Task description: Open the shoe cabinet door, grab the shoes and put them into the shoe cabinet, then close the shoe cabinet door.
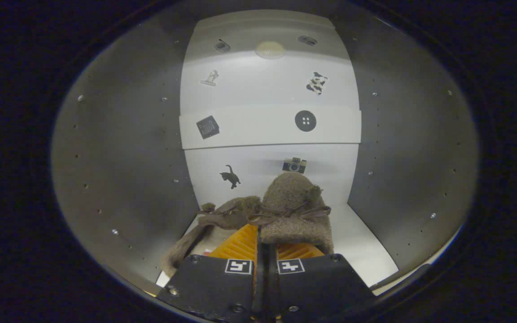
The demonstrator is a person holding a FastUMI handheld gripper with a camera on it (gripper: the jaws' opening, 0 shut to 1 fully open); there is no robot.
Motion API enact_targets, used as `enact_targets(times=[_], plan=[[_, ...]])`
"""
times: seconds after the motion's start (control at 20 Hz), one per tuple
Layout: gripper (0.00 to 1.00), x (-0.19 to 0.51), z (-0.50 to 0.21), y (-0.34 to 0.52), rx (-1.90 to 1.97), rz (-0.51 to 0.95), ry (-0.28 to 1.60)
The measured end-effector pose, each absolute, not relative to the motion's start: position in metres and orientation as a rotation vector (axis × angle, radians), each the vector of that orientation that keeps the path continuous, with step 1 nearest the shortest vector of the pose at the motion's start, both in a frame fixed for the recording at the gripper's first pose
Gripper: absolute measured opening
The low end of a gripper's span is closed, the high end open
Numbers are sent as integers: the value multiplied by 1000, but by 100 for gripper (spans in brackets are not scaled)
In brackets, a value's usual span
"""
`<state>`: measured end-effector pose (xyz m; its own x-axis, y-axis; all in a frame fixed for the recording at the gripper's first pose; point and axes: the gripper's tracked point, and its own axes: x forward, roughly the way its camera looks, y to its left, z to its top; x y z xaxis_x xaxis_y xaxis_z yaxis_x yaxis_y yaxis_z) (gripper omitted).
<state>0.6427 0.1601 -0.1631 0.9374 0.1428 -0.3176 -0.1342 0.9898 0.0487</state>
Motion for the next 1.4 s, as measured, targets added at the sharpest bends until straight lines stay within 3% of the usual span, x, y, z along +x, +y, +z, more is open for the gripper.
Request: enact_targets(times=[0.25,0.6,0.8,0.9,1.05,1.2,1.4], plan=[[12,657,-171,149,3,96,359],[64,632,-175,161,26,159,393],[71,604,-153,155,1,147,317],[84,579,-137,156,-12,155,273],[84,523,-118,158,7,188,219],[99,456,-104,156,11,220,179],[99,360,-97,140,-10,225,135]])
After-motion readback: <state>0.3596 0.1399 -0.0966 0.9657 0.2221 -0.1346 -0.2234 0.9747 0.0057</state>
